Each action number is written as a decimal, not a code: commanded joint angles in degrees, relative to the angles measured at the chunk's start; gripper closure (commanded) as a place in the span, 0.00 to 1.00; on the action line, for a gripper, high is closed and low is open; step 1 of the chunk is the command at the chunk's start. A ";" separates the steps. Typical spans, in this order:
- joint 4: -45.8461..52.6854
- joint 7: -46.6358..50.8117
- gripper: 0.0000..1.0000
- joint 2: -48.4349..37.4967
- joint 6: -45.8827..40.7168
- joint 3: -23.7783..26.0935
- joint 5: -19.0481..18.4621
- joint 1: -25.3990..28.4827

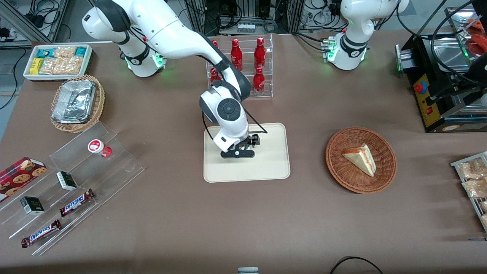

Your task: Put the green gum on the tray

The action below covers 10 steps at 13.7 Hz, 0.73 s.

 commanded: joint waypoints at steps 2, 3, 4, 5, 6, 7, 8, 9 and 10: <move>0.03 -3.74 0.00 -6.72 -9.47 -0.07 -0.93 -2.50; -0.05 -6.10 0.00 -8.21 -12.54 -0.16 -0.93 -3.47; -0.05 -8.56 0.00 -9.44 -15.52 -0.16 -1.02 -4.35; -0.05 -10.41 0.00 -10.59 -17.56 -0.07 -1.02 -5.57; -0.05 -12.00 0.00 -11.82 -19.40 -0.16 -1.02 -6.89; -0.14 -14.02 0.00 -12.96 -21.86 -0.16 -1.02 -8.12; -0.14 -16.30 0.00 -13.93 -23.88 -0.16 -1.02 -9.44; -0.14 -18.58 0.00 -14.72 -25.47 -0.16 -1.02 -11.02; -0.14 -21.22 0.00 -15.51 -26.79 -0.16 -1.02 -12.95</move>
